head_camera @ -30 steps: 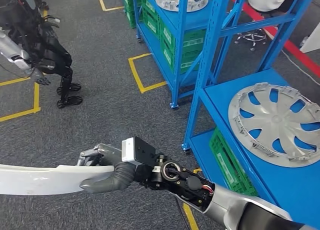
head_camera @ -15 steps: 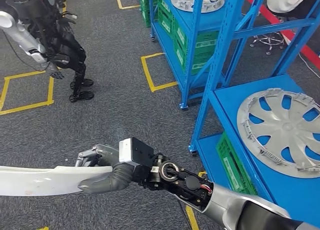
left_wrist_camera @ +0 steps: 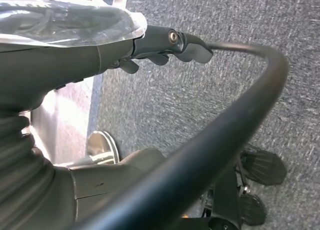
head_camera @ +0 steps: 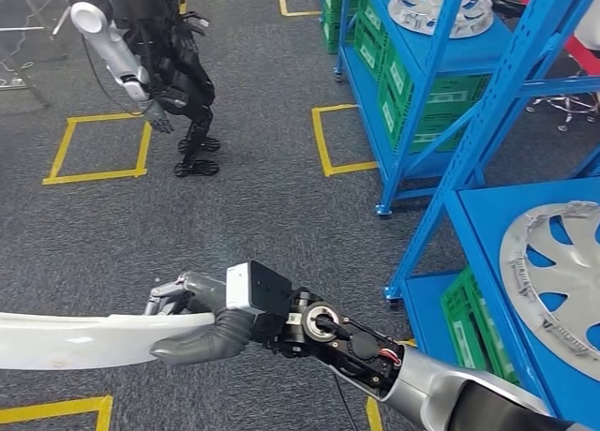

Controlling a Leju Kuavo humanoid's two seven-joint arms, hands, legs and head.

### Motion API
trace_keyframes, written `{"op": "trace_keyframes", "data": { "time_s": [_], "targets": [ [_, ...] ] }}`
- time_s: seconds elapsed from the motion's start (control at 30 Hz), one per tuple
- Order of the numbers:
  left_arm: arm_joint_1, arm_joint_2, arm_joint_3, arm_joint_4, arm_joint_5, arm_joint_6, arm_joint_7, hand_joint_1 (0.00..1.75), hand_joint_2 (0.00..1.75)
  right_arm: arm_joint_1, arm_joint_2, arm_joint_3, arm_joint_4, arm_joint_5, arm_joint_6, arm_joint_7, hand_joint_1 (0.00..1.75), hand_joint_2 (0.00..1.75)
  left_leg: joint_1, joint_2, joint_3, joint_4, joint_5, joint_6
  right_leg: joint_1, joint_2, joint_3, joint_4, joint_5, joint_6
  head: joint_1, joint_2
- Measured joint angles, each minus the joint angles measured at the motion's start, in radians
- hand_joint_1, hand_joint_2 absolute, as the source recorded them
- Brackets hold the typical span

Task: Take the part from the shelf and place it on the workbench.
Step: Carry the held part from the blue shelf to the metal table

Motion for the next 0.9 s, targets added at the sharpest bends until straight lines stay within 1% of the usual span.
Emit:
{"op": "trace_keyframes", "data": {
  "time_s": [0.03,0.07,0.1,0.13,0.17,0.2,0.23,0.27,0.3,0.33,0.37,0.4,0.43,0.47,0.5,0.53,0.57,0.6,0.63,0.67,0.7,0.73,0.77,0.8,0.83,0.87,0.9],
  "targets": [
    [-0.001,0.0,0.0,0.0,0.0,0.0,0.0,0.0,1.75,0.0,0.0,0.0,0.0,0.001,0.0,0.0,1.75,1.75,0.001,-0.009,-0.004,0.003,0.0,-0.005,-0.001,0.016,0.014,-0.027,0.005,-0.001,0.0,0.0],
    [0.0,0.0,0.0,0.0,0.001,0.0,0.0,0.0,1.75,0.0,0.0,0.0,0.0,0.002,0.0,0.001,1.75,1.75,0.003,-0.017,-0.01,0.004,0.002,-0.01,0.0,0.022,0.019,-0.032,0.001,-0.002,-0.001,0.0],
    [0.001,0.001,0.0,0.0,0.001,0.0,0.0,0.0,1.75,0.0,0.0,0.001,0.0,0.002,0.0,0.001,1.75,1.75,0.004,-0.027,-0.014,0.005,0.004,-0.016,0.001,0.017,0.021,-0.036,0.004,-0.004,-0.001,0.0],
    [0.003,0.002,0.0,0.0,0.001,0.0,0.0,0.0,1.75,-0.001,0.001,0.001,0.0,0.003,-0.001,0.002,1.75,1.75,0.007,-0.032,-0.017,0.005,0.005,-0.022,0.0,0.007,0.022,-0.039,0.007,-0.008,0.0,0.0],
    [0.004,0.002,-0.001,0.0,0.002,0.0,0.001,0.0,1.75,-0.002,0.002,0.001,-0.001,0.003,0.0,0.002,1.75,1.75,0.007,-0.021,-0.023,0.016,-0.003,-0.027,-0.001,-0.003,0.025,-0.044,0.01,-0.015,-0.003,0.0],
    [0.004,0.002,-0.001,0.0,0.002,0.0,0.002,0.0,1.75,-0.004,0.003,0.001,-0.001,0.002,0.0,0.002,1.75,1.75,0.007,0.0,-0.038,0.044,-0.021,-0.032,-0.003,-0.015,0.028,-0.051,0.013,-0.02,-0.007,0.0],
    [0.003,0.002,-0.002,0.0,0.003,0.0,0.002,0.0,1.75,-0.005,0.004,0.001,-0.001,0.001,0.001,0.002,1.75,1.75,0.007,0.028,-0.065,0.099,-0.051,-0.036,-0.003,-0.029,0.029,-0.055,0.015,-0.025,-0.012,0.0],
    [0.001,0.0,-0.002,0.0,0.004,0.0,0.003,0.0,1.75,-0.005,0.004,0.002,0.0,0.0,0.002,0.003,1.75,1.75,0.008,0.055,-0.102,0.171,-0.085,-0.042,-0.001,-0.042,0.029,-0.056,0.015,-0.027,-0.017,0.0],
    [0.0,0.0,-0.003,0.0,0.006,0.0,0.003,0.0,1.75,-0.005,0.004,0.002,0.0,-0.002,0.004,0.004,1.75,1.75,0.01,0.069,-0.141,0.243,-0.113,-0.046,0.001,-0.057,0.027,-0.056,0.015,-0.028,-0.018,0.0],
    [-0.001,0.0,-0.003,0.0,0.007,0.0,0.003,0.0,1.75,-0.005,0.004,0.003,0.002,-0.003,0.005,0.006,1.75,1.75,0.012,0.075,-0.169,0.297,-0.129,-0.05,0.002,-0.07,0.026,-0.056,0.014,-0.029,-0.018,0.0],
    [0.0,-0.001,-0.004,0.0,0.009,0.0,0.003,0.0,1.75,-0.005,0.004,0.003,0.003,-0.004,0.007,0.006,1.75,1.75,0.013,0.078,-0.176,0.307,-0.123,-0.052,0.003,-0.083,0.026,-0.056,0.014,-0.029,-0.019,0.0],
    [0.002,-0.002,-0.005,0.0,0.01,0.0,0.002,0.0,1.75,-0.005,0.004,0.004,0.003,-0.004,0.008,0.007,1.75,1.75,0.014,0.081,-0.161,0.277,-0.099,-0.052,0.003,-0.094,0.026,-0.056,0.012,-0.029,-0.019,0.0],
    [0.003,-0.002,-0.005,0.0,0.011,0.0,0.002,0.0,1.75,-0.006,0.004,0.004,0.003,-0.005,0.009,0.007,1.75,1.75,0.015,0.089,-0.125,0.21,-0.065,-0.052,0.003,-0.104,0.027,-0.056,0.011,-0.027,-0.019,0.0],
    [0.002,-0.001,-0.005,0.0,0.011,0.0,0.001,0.0,1.75,-0.006,0.005,0.004,0.004,-0.005,0.01,0.007,1.75,1.75,0.014,0.107,-0.08,0.124,-0.032,-0.05,0.004,-0.114,0.029,-0.056,0.009,-0.025,-0.019,0.0],
    [0.002,-0.001,-0.005,0.0,0.011,0.0,0.001,0.0,1.75,-0.007,0.005,0.004,0.004,-0.005,0.011,0.007,1.75,1.75,0.01,0.121,-0.044,0.057,-0.009,-0.045,0.005,-0.122,0.031,-0.056,0.007,-0.022,-0.018,0.0],
    [0.0,-0.001,-0.005,0.0,0.011,0.0,0.0,0.0,1.75,-0.009,0.006,0.004,0.004,-0.006,0.011,0.006,1.75,1.75,0.007,0.13,-0.02,0.013,0.003,-0.038,0.007,-0.129,0.032,-0.056,0.004,-0.017,-0.017,0.0],
    [-0.001,-0.001,-0.005,0.0,0.012,0.0,0.0,0.0,1.75,-0.01,0.007,0.004,0.004,-0.006,0.012,0.006,1.75,1.75,0.003,0.132,-0.012,-0.006,0.005,-0.031,0.008,-0.135,0.033,-0.056,0.002,-0.012,-0.016,0.0],
    [0.0,0.0,-0.005,0.0,0.012,0.0,0.0,0.0,1.75,-0.011,0.008,0.004,0.004,-0.006,0.012,0.006,1.75,1.75,0.0,0.121,-0.013,-0.004,0.006,-0.025,0.008,-0.141,0.036,-0.057,0.001,-0.007,-0.014,0.0],
    [0.0,0.0,-0.005,0.0,0.012,0.0,0.0,0.0,1.75,-0.011,0.008,0.004,0.004,-0.006,0.012,0.006,1.75,1.75,0.002,0.112,-0.012,-0.006,0.007,-0.019,0.007,-0.144,0.037,-0.056,-0.002,-0.001,-0.013,0.0],
    [0.002,0.001,-0.005,0.0,0.013,0.0,0.0,0.0,1.75,-0.012,0.009,0.004,0.004,-0.005,0.013,0.006,1.75,1.75,0.004,0.105,-0.009,-0.009,0.008,-0.014,0.006,-0.136,0.036,-0.05,-0.01,0.004,-0.012,0.0],
    [0.004,0.001,-0.006,0.0,0.013,0.0,0.0,0.0,1.75,-0.012,0.01,0.005,0.004,-0.004,0.013,0.006,1.75,1.75,0.006,0.098,-0.006,-0.012,0.01,-0.008,0.004,-0.119,0.029,-0.031,-0.024,0.008,-0.011,0.0],
    [0.004,0.001,-0.006,0.0,0.014,0.0,0.0,0.0,1.75,-0.013,0.01,0.005,0.004,-0.002,0.013,0.006,1.75,1.75,0.009,0.09,-0.002,-0.014,0.011,-0.002,0.003,-0.097,0.009,0.016,-0.051,0.01,-0.009,0.0],
    [0.003,0.001,-0.006,0.0,0.016,0.0,0.0,0.0,1.75,-0.012,0.01,0.005,0.004,0.0,0.014,0.007,1.75,1.75,0.008,0.083,-0.001,-0.014,0.01,0.001,0.002,-0.075,-0.02,0.083,-0.084,0.01,-0.006,0.0],
    [0.001,0.001,-0.006,0.0,0.017,0.0,0.0,0.0,1.75,-0.011,0.009,0.005,0.004,0.002,0.014,0.008,1.75,1.75,0.008,0.074,-0.001,-0.014,0.009,0.004,0.002,-0.062,-0.055,0.159,-0.118,0.01,-0.002,0.0],
    [0.0,0.001,-0.006,0.0,0.017,0.0,0.0,0.0,1.75,-0.008,0.009,0.005,0.004,0.004,0.014,0.009,1.75,1.75,0.007,0.064,-0.001,-0.014,0.009,0.005,0.002,-0.057,-0.089,0.23,-0.145,0.011,0.001,0.0],
    [-0.001,0.001,-0.006,0.0,0.018,0.0,0.0,0.0,1.75,-0.006,0.008,0.005,0.005,0.004,0.014,0.01,1.75,1.75,0.006,0.055,-0.001,-0.014,0.009,0.006,0.002,-0.055,-0.113,0.274,-0.157,0.01,0.004,0.0],
    [-0.001,0.001,-0.006,0.0,0.018,0.0,0.0,0.0,1.75,-0.004,0.008,0.005,0.005,0.004,0.014,0.01,1.75,1.75,0.006,0.046,0.0,-0.013,0.008,0.006,0.002,-0.054,-0.124,0.291,-0.154,0.01,0.005,0.0]
  ]
}}
